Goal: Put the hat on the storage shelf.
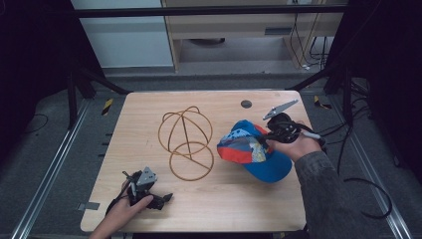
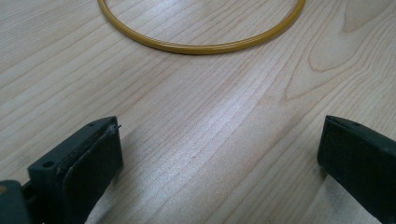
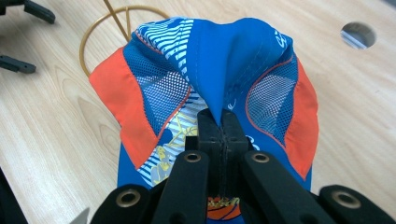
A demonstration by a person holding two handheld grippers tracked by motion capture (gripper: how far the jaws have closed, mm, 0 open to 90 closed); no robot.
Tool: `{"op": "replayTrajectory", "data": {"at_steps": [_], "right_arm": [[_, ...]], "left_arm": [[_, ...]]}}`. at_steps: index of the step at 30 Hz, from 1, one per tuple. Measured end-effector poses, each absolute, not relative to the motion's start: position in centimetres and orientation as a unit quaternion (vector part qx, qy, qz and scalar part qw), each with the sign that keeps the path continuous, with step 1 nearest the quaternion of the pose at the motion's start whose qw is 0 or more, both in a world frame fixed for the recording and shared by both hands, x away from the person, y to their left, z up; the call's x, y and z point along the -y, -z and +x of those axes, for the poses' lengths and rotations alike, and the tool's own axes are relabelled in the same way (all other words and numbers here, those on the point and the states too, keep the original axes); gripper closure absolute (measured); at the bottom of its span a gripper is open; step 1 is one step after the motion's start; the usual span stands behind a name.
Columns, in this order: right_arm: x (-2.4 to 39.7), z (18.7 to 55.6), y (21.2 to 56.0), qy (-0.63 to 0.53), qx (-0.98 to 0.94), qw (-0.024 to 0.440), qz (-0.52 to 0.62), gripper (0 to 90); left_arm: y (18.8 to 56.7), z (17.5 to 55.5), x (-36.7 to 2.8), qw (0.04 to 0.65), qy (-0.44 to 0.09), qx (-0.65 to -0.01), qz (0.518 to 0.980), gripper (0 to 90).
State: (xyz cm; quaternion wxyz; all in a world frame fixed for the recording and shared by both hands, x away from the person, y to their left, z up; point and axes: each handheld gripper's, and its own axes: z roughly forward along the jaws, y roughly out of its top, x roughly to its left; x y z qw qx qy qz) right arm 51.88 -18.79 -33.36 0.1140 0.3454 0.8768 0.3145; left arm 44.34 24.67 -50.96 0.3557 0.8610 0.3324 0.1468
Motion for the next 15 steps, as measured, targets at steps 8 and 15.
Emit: {"op": "replayTrajectory", "data": {"at_steps": [8,15], "right_arm": [[19.4,51.7,31.3,-0.318,-0.872,0.128,0.349,90.0],[20.0,51.7,29.6,-0.33,-0.868,0.138,0.344,90.0]], "left_arm": [[51.0,44.4,-24.7,0.355,-0.149,-0.331,0.861,0.0],[51.0,44.4,-24.6,0.356,-0.148,-0.332,0.861,0.0]]}}
